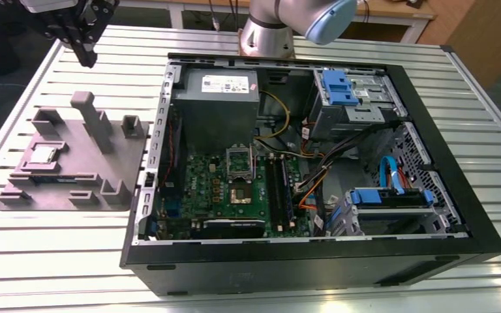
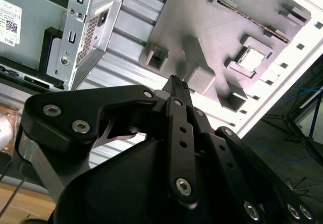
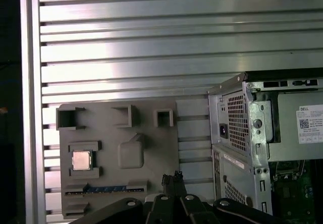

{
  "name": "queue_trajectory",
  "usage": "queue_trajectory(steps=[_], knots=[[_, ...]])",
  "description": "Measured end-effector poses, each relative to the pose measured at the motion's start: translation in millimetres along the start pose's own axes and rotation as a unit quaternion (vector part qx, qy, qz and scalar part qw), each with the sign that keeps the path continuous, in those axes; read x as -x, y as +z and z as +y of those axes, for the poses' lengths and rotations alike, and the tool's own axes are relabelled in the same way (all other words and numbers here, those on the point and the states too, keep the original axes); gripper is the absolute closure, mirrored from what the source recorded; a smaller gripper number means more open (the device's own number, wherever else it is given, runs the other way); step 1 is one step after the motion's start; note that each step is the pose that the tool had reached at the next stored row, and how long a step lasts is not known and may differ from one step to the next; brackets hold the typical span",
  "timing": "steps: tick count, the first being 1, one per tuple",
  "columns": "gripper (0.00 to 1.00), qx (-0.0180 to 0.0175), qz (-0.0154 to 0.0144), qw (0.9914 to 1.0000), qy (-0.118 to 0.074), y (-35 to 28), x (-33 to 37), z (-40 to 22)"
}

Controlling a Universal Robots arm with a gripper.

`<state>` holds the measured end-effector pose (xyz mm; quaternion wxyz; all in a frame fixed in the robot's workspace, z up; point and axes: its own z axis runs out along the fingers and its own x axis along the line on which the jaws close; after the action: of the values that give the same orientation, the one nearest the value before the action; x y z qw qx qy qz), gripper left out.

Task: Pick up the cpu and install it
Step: 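Reach for the cpu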

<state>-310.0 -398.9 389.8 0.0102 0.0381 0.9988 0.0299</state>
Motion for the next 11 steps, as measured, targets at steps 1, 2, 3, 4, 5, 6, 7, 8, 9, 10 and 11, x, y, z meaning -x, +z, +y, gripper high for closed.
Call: queue_trajectory(steps=[1, 2, 3, 4, 5, 6, 7, 8, 9, 10, 11], knots=[[0.90, 0.0000, 0.0000, 1.00000, 0.000, 0.0, -0.1, 0.0], [0.90, 0.0000, 0.0000, 1.00000, 0.000, 0.0, -0.5, 0.0], [0.90, 0.0000, 0.0000, 1.00000, 0.000, 0.0, -0.9, -0.1], [0.90, 0.0000, 0.0000, 1.00000, 0.000, 0.0, -1.2, -0.1], [0.90, 0.0000, 0.0000, 1.00000, 0.000, 0.0, -1.5, -0.1], [0.90, 0.0000, 0.0000, 1.00000, 0.000, -0.1, -1.9, -0.1], [0.90, 0.0000, 0.0000, 1.00000, 0.000, 0.0, -2.2, -0.2], [0.90, 0.0000, 0.0000, 1.00000, 0.000, 0.0, -2.4, -0.2], [0.90, 0.0000, 0.0000, 1.00000, 0.000, 0.0, -2.7, -0.2], [0.90, 0.0000, 0.0000, 1.00000, 0.000, -0.1, -3.1, -0.2], [0.90, 0.0000, 0.0000, 1.00000, 0.000, 0.0, -3.4, -0.3]])
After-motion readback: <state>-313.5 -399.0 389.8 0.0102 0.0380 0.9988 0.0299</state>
